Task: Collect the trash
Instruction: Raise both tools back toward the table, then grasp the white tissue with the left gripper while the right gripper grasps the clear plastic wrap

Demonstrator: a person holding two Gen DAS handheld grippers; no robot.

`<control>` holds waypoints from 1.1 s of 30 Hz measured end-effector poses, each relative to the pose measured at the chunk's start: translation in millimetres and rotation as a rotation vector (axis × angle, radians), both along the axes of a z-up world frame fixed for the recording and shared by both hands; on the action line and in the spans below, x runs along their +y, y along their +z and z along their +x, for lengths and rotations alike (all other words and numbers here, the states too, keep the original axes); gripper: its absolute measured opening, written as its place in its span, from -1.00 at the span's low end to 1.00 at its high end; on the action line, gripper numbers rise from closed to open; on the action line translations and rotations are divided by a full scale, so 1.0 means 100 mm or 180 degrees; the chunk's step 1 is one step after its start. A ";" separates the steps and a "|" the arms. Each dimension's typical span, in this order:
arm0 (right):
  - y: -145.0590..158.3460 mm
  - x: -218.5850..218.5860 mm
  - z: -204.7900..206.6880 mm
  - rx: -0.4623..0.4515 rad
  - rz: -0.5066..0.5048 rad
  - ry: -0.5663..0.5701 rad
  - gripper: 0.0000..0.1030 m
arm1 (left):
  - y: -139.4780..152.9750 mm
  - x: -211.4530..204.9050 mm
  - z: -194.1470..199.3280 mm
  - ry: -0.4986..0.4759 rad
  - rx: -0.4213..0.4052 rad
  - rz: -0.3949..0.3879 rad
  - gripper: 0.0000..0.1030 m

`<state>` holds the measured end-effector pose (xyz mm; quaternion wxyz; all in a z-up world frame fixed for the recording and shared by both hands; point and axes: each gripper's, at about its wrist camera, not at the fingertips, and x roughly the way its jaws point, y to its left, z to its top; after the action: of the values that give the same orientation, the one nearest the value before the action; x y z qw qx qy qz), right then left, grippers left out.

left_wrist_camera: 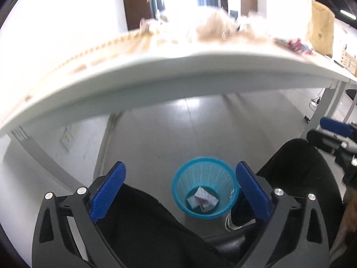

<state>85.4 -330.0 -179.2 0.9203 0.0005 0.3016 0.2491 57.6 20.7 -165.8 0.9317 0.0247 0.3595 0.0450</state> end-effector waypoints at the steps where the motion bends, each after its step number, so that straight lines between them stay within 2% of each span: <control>1: 0.07 -0.03 -0.01 -0.0059 0.0019 -0.0016 0.36 | 0.06 -0.01 -0.02 -0.0014 -0.0045 -0.0011 0.89; 4: 0.30 -0.18 -0.02 -0.0227 0.0125 -0.0100 0.47 | 0.26 0.03 -0.05 -0.0072 -0.0152 -0.0121 0.89; 7: 0.44 -0.28 0.02 -0.0287 0.0218 -0.0187 0.59 | 0.44 0.11 -0.09 -0.0080 -0.0282 -0.0226 0.89; 11: 0.64 -0.28 0.07 -0.0326 0.0321 -0.0220 0.64 | 0.63 0.12 -0.10 -0.0092 -0.0403 -0.0330 0.89; 17: 0.92 -0.26 0.11 -0.0481 0.0409 -0.0186 0.76 | 0.86 0.10 -0.09 -0.0116 -0.0492 -0.0329 0.89; 26: 1.11 -0.18 0.40 -0.0495 0.0559 -0.0145 0.77 | 1.02 0.25 0.17 -0.0109 -0.0497 -0.0431 0.89; 33: 1.20 -0.04 0.71 -0.0480 0.0575 -0.0096 0.77 | 1.04 0.16 0.44 -0.0186 -0.0464 -0.0305 0.89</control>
<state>156.3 -334.5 -59.1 0.9402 0.0692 0.2078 0.2607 101.2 36.4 -61.7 0.9565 -0.0126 0.2915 0.0022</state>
